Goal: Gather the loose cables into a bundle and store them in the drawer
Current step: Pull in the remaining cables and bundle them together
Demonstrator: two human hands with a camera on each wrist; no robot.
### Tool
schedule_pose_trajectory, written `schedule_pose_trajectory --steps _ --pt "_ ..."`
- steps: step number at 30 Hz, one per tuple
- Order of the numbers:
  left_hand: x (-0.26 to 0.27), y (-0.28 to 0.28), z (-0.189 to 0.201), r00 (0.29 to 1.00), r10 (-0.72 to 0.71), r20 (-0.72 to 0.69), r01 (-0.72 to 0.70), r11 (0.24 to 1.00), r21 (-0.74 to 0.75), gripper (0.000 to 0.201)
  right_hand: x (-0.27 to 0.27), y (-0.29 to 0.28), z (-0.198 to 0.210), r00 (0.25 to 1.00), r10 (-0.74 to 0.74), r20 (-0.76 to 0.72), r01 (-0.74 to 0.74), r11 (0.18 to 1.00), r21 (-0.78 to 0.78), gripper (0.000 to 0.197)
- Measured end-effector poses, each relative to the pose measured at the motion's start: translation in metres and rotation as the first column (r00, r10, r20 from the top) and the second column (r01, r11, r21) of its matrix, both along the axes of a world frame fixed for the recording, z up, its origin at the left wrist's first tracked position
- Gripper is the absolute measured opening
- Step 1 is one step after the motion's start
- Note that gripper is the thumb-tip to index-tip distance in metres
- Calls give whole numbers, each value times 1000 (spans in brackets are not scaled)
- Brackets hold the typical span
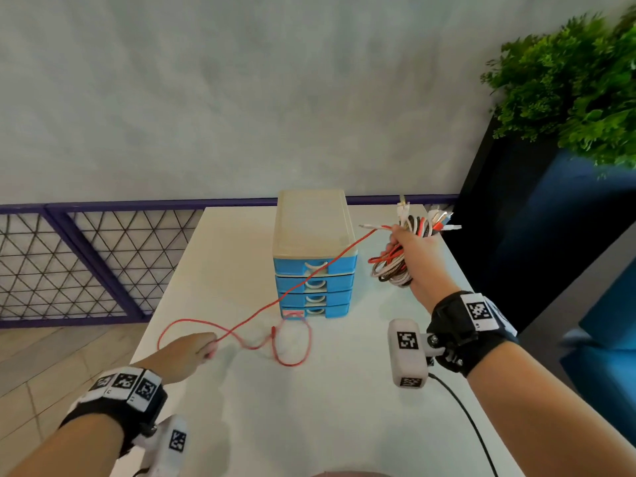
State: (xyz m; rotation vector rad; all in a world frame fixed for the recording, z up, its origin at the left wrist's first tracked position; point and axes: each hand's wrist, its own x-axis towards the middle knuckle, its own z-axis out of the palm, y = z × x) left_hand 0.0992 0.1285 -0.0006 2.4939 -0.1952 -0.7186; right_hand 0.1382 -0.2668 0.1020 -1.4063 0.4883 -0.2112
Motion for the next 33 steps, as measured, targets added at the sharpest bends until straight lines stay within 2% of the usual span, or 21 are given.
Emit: schedule_pose_trajectory --steps 3,5,7,9,11,12,14,15,16,18,20,22,24,26,28,29,30,33 --pt "11 3 3 999 9 -39 -5 993 121 30 -7 13 -1 991 123 -45 -127 987 -98 18" --pt "19 -17 14 997 -60 50 51 985 165 35 -14 29 -3 971 222 -83 -236 945 -228 19" --pt "25 -47 31 971 -20 240 1 997 78 36 -22 45 -4 939 327 -107 -343 866 -363 15" --pt "28 -75 53 884 75 462 -58 997 -51 22 -28 58 -4 905 409 -117 -419 808 -415 15" --pt "28 -100 75 834 148 532 -63 983 -175 13 -34 66 -3 863 491 -124 -497 777 -385 14" --pt "26 -112 84 842 146 520 -31 974 -224 16 -37 69 -2 839 530 -123 -537 769 -348 15" --pt "23 -132 96 913 118 389 22 941 -339 25 -41 72 0 806 584 -100 -585 759 -285 18" --pt "23 -137 98 960 93 266 25 912 -409 30 -42 72 1 807 586 -81 -584 766 -268 18" --pt "23 -140 97 988 71 138 4 879 -477 36 -41 70 0 821 567 -63 -562 784 -263 16" --pt "23 -136 93 994 67 -83 -102 819 -565 39 -36 63 0 868 494 -56 -486 818 -308 13" --pt "23 -128 95 956 107 -274 -259 751 -608 33 -33 55 1 898 431 -91 -431 818 -380 14" --pt "19 -125 101 883 150 -444 -416 688 -594 26 -32 51 0 909 402 -112 -410 807 -426 16" --pt "15 -128 107 788 168 -593 -571 561 -600 23 -35 53 -2 908 404 -109 -408 800 -440 19" --pt "13 -136 115 728 143 -670 -660 407 -631 21 -38 59 -4 892 443 -93 -435 780 -450 26" --pt "11 -145 123 720 124 -683 -681 314 -661 19 -42 66 -7 856 512 -68 -488 758 -433 31" --pt "10 -149 127 729 121 -674 -675 292 -678 18 -44 69 -8 841 538 -53 -508 753 -418 33" --pt "8 -153 131 747 123 -653 -656 293 -695 17 -45 71 -11 837 546 -38 -514 759 -401 34" --pt "3 -162 136 820 140 -555 -562 385 -732 14 -47 75 -16 853 521 17 -494 819 -292 42"
